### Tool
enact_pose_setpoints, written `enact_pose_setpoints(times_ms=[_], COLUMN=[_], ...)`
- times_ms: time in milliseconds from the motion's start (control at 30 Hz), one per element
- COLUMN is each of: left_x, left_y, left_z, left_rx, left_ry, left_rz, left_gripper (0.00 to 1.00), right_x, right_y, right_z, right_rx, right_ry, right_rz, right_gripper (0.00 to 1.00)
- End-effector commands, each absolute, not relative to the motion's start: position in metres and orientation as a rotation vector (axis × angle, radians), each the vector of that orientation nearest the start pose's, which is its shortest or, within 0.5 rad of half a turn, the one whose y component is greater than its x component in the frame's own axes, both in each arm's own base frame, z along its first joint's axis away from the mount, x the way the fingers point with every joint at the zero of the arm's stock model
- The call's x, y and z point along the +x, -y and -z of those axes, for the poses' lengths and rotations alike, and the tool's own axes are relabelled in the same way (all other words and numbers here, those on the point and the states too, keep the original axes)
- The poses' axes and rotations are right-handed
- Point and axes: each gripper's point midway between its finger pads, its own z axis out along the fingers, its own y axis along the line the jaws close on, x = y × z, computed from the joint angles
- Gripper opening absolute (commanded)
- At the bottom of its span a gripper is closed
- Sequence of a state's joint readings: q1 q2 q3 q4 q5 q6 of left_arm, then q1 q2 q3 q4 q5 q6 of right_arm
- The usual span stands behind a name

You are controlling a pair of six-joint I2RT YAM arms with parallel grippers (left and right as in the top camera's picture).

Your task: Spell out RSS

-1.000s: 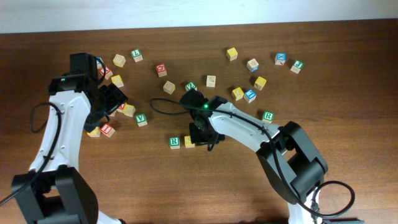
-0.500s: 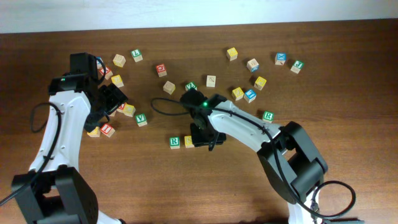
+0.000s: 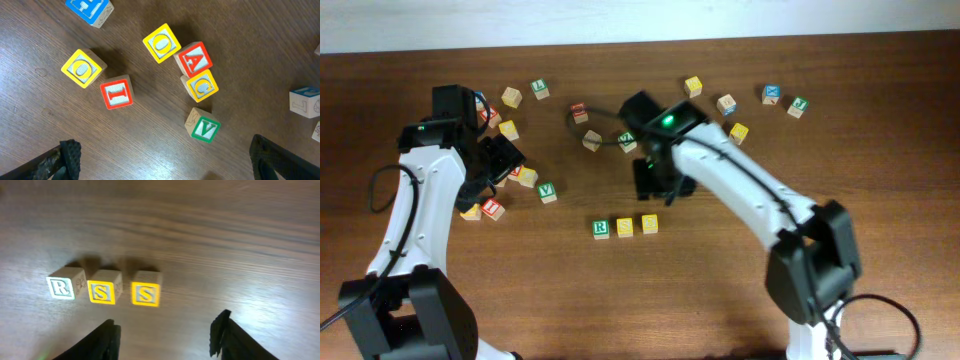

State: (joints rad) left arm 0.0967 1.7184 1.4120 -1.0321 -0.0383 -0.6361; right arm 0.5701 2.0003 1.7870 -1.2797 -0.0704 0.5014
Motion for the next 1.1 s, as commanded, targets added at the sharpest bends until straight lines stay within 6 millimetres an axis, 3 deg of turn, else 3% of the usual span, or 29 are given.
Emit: enact_pose_setpoints(times_ms=[0, 133, 400, 467, 533, 567, 600, 967, 1033, 1067], left_x=[0.368, 0.368, 0.368, 0.368, 0.368, 0.368, 0.368, 0.369, 0.365, 0.363], left_y=[-0.046, -0.046, -0.046, -0.046, -0.046, -0.046, -0.046, -0.045, -0.019, -0.006], left_z=[-0.129, -0.129, -0.129, -0.129, -0.129, -0.129, -0.129, -0.129, -0.129, -0.129], left_rx=[-1.039, -1.039, -1.039, -1.039, -1.039, -1.039, -1.039, -1.042, -1.046, -1.017], left_ry=[-2.681, -2.681, -2.681, -2.681, -2.681, -2.681, -2.681, -2.68, -2.735, -2.767], left_rz=[0.032, 0.032, 0.032, 0.032, 0.031, 0.032, 0.031, 0.043, 0.245, 0.338], left_gripper=[0.99, 0.99, 0.99, 0.99, 0.99, 0.99, 0.99, 0.99, 0.99, 0.99], right_x=[0.346, 0.338, 0.33, 0.328, 0.329, 0.332, 0.333, 0.353, 0.357, 0.357], right_y=[-0.175, -0.11, -0.059, -0.054, -0.054, -0.054, -0.054, -0.055, -0.055, -0.055], right_z=[-0.185, -0.205, -0.175, -0.172, -0.171, -0.171, -0.171, -0.158, -0.154, -0.153], right_rx=[-0.016, 0.089, 0.268, 0.293, 0.293, 0.291, 0.29, 0.22, 0.221, 0.221], right_ry=[-2.948, -2.968, -3.064, -3.076, -3.072, -3.062, -3.059, -3.021, -3.019, -3.025], right_rz=[-0.116, -0.04, 0.032, 0.039, 0.037, 0.034, 0.033, 0.046, 0.056, 0.053], right_gripper=[0.56, 0.61, 0.5, 0.42, 0.41, 0.5, 0.54, 0.54, 0.64, 0.64])
